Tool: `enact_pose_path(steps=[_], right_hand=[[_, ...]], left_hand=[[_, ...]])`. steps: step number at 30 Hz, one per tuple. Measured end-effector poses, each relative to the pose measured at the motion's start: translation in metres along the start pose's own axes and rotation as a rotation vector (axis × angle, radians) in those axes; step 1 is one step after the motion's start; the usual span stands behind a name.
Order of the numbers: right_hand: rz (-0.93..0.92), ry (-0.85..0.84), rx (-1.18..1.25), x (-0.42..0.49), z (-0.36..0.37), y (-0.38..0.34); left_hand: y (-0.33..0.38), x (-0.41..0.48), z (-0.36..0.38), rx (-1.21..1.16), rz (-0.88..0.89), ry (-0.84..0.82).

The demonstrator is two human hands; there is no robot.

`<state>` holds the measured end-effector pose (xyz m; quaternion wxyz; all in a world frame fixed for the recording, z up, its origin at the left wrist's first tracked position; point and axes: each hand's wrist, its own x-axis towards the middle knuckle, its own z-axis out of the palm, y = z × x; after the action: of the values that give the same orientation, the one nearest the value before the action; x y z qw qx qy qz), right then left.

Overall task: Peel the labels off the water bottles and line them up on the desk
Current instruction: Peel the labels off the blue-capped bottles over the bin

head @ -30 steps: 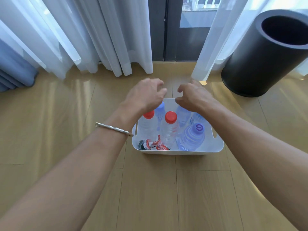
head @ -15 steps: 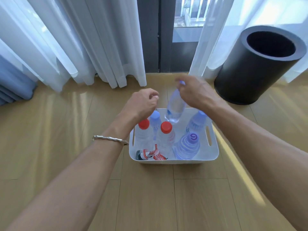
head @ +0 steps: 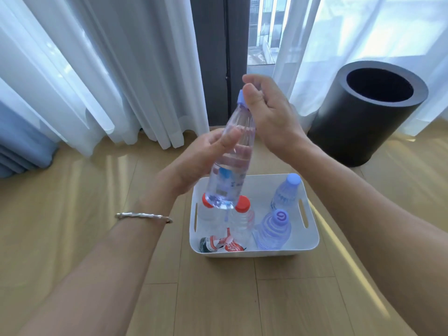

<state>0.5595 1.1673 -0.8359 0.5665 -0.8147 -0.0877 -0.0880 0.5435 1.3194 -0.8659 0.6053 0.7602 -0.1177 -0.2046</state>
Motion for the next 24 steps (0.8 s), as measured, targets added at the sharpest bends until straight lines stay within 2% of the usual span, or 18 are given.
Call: enact_pose_path(steps=[2,4,6,9,12,15,19,24], right_hand=[[0.044,-0.015,0.092,-0.001,0.006,0.004],[0.1,-0.011,0.15,0.0,0.01,0.009],[0.178,-0.066,0.202,-0.001,0.015,0.016],[0.277,-0.21,0.183,-0.014,0.026,0.025],[0.225,-0.313,0.068,-0.027,0.044,0.031],[0.135,-0.338,-0.089,-0.033,0.058,0.033],[0.048,-0.266,-0.227,-0.036,0.07,0.036],[0.078,-0.241,-0.204,-0.034,0.066,0.04]], left_hand=[[0.003,-0.002,0.003,-0.03,-0.07,-0.019],[0.004,-0.003,0.006,-0.017,-0.088,0.057],[0.002,-0.001,0.004,-0.04,-0.101,0.196],[0.0,0.002,-0.005,-0.236,-0.113,0.493],[0.0,0.003,-0.014,-0.349,-0.132,0.725],[-0.001,0.003,-0.019,-0.427,-0.129,0.793],[-0.006,0.007,-0.015,-0.446,-0.131,0.828],[-0.009,0.015,-0.013,-0.429,-0.13,0.822]])
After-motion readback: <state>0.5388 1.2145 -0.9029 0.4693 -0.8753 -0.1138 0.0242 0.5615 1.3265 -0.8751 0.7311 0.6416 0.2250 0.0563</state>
